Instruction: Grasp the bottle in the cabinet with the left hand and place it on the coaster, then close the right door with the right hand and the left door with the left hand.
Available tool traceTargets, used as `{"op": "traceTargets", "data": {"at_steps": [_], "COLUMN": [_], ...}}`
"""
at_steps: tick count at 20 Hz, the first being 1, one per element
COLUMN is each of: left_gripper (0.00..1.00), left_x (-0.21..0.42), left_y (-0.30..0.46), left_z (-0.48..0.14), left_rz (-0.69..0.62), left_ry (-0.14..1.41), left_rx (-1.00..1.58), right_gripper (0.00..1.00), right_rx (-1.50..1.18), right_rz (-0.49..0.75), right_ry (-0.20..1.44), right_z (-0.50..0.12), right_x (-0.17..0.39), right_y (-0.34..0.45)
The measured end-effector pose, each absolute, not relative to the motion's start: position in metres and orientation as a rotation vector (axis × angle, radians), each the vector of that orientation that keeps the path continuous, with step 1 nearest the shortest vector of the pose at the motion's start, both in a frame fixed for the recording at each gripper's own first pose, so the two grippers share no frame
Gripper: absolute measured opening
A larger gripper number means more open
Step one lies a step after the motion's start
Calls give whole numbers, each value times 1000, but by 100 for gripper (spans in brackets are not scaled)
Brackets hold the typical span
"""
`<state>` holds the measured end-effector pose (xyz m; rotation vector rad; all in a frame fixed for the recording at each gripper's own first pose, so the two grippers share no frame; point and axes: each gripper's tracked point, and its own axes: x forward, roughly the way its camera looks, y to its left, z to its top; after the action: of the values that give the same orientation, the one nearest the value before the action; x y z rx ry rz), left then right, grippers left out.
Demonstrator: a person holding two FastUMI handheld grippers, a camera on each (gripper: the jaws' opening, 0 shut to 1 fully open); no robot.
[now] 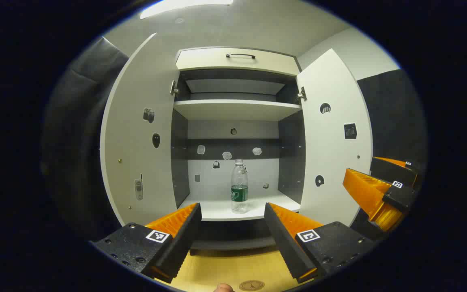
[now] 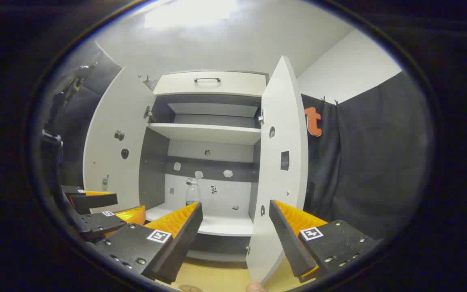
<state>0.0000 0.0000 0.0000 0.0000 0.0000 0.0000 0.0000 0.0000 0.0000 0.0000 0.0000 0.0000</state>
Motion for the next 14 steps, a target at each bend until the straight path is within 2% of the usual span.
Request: {"op": "traceTargets", "data": {"at_steps": [14], "left_gripper": [98], "left_x": [13], "left_y": [-23], "left_z": [11], "left_rz": [-28], "left_ry": [-14], "left_rx": [-31], "right_gripper": [100], "right_rx": [20], "right_rz": [13], "right_ry": [5], "right_z": [-3], "right_x": [8], "right_y": [-13]}}
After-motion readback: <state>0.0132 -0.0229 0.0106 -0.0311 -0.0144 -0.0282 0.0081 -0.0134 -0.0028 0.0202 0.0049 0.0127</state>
